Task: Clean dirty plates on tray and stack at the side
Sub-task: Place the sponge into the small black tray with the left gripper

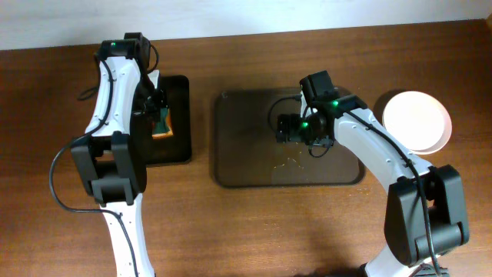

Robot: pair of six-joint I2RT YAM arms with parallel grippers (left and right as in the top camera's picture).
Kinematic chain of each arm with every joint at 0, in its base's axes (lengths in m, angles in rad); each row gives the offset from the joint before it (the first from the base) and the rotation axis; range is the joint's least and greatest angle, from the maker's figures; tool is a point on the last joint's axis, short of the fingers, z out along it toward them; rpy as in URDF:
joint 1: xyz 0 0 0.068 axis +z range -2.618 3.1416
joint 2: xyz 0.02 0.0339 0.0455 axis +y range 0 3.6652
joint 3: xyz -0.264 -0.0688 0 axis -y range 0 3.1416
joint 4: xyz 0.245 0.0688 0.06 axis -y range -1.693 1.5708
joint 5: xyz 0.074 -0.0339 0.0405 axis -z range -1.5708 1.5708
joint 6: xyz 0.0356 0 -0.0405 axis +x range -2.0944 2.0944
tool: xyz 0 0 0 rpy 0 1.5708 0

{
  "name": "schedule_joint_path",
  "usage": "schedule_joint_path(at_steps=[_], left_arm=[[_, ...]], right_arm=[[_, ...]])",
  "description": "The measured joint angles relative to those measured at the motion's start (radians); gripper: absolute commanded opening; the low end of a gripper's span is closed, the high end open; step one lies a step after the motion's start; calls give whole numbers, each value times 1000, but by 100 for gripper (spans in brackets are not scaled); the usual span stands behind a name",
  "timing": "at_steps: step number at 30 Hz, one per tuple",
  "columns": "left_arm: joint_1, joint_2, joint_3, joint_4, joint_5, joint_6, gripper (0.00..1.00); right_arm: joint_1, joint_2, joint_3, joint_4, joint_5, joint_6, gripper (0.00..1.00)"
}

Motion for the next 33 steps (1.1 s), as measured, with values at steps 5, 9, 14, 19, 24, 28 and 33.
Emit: schedule_joint_path(at_steps=[5,9,14,19,24,28,33], left_arm=[[0,-13,-104,63,-9,0,0],[0,-15,-208,153,-83,-20,0],[-2,-45,-283,223,-97,-27,0],[-2,-80,-189,254,-104,-27,0],[-2,-95,-171,344,-109,-27,0],[-2,-2,-171,391,-113,-27,0],[-1,18,-150,390,-116,-27,0]], right_arm=[[0,0,0,0,0,0,98],[0,0,-3,0,3,0,98],[0,0,-4,1,3,0,98],[0,0,-5,6,3,0,98],[0,0,-10,7,3,-1,98],[0,0,-10,8,3,0,98],[0,0,-10,8,3,0,98]])
